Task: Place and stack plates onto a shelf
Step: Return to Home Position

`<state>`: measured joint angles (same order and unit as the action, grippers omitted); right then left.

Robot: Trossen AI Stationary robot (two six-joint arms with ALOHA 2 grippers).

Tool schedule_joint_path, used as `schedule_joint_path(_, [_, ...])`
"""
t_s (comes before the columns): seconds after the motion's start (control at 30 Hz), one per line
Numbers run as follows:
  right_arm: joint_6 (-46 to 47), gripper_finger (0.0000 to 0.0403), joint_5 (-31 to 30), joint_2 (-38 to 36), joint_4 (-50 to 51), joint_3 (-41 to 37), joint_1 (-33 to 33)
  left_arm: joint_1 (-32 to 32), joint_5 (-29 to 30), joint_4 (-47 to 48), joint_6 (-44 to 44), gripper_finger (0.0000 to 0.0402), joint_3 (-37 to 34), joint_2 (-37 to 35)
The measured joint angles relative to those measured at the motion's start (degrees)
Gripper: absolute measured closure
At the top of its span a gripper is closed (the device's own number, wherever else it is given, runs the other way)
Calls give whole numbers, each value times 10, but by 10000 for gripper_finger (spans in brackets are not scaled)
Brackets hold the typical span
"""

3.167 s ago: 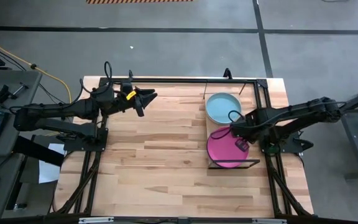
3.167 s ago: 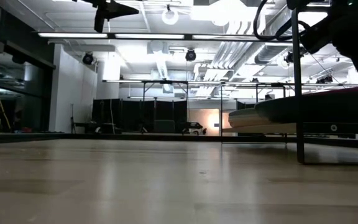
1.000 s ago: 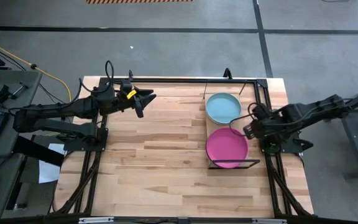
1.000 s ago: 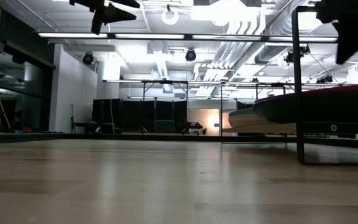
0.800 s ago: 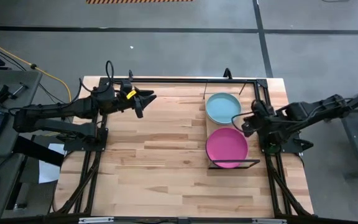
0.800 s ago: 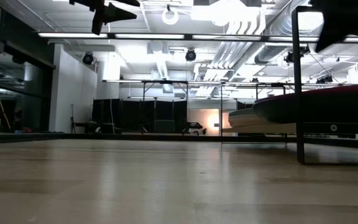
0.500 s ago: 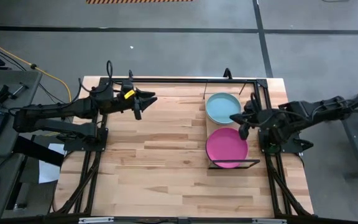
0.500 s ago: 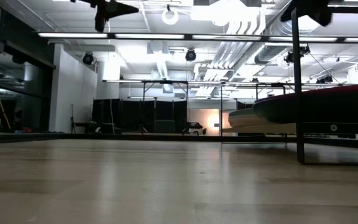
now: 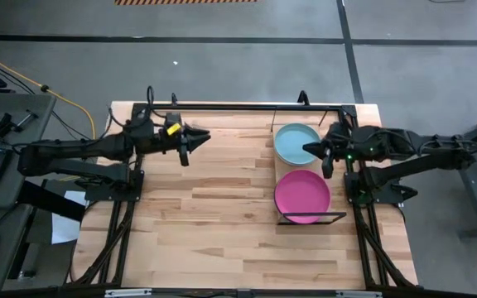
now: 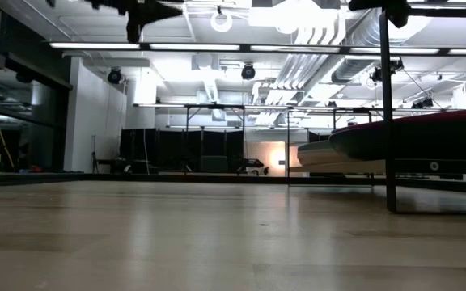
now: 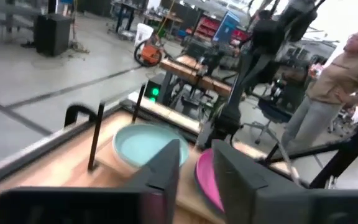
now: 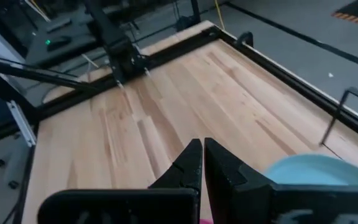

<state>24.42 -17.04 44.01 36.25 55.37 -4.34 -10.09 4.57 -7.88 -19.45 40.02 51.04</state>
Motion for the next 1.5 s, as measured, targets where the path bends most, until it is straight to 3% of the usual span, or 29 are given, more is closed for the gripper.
schedule_joint_path(0.17, [0, 403, 12, 2, -27, 0, 11, 0, 0, -116, -47, 393, -117, -23])
schedule_joint_path(0.3, [10, 403, 12, 2, -29, 0, 11, 0, 0, -157, -92, 395, -185, -60])
schedule_joint_path(0.5, [-3, 403, 12, 2, -22, 0, 11, 34, -20, -147, -102, 401, -223, -155])
schedule_joint_path(0.73, [5, 403, 11, 2, -13, 0, 11, 99, 41, -115, -84, 401, -292, -266])
schedule_joint_path(0.97, [36, 403, 10, 2, -13, 0, 11, 106, 53, -120, -92, 401, -351, -358])
schedule_joint_path(1.23, [36, 403, 11, 0, 16, 0, 11, 106, 67, -111, -137, 401, -394, -398])
schedule_joint_path(1.5, [35, 403, 13, -31, 23, 0, 10, 106, 89, -165, -66, 401, -393, -399])
